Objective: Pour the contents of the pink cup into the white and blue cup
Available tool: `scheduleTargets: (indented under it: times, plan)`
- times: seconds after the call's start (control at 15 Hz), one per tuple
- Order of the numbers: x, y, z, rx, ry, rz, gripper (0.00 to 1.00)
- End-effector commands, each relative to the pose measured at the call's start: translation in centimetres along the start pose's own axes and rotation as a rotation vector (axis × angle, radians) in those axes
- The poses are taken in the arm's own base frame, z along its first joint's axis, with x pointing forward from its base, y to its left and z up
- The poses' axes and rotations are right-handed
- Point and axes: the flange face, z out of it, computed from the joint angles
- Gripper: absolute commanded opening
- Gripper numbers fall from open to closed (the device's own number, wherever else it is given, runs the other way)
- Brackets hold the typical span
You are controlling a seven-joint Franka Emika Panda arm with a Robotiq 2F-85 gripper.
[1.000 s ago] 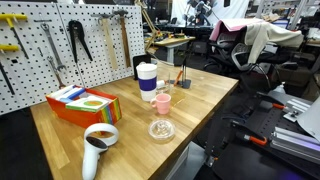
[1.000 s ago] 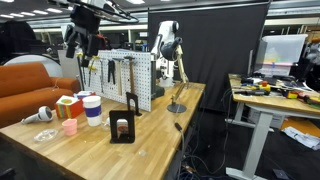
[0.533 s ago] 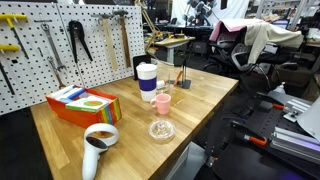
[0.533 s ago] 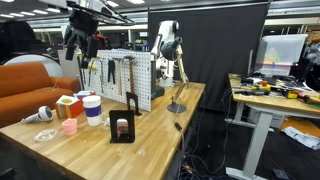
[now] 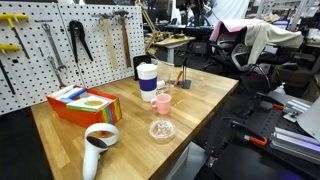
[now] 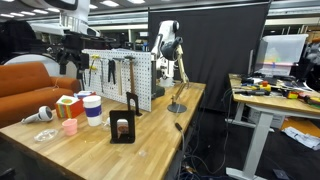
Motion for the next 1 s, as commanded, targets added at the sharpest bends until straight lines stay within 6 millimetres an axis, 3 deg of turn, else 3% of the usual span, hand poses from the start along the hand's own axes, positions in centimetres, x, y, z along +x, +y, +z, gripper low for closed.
scheduleTargets:
  times: [0.0,0.27,0.4,0.67,0.93]
  plan:
    - [0.0,-0.4,0.0,-0.009,-0.001,-0.008,1.00]
    - [-0.1,0.4,-0.3,-0.010,0.005,0.002,1.00]
    - [0.8,-0.9,-0.5,-0.024,0.034,-0.040,1.00]
    - [2.3,-7.7,0.7,-0.085,0.061,-0.272,1.00]
    - [3.3,-14.4,4.0,-0.187,0.057,-0.489,1.00]
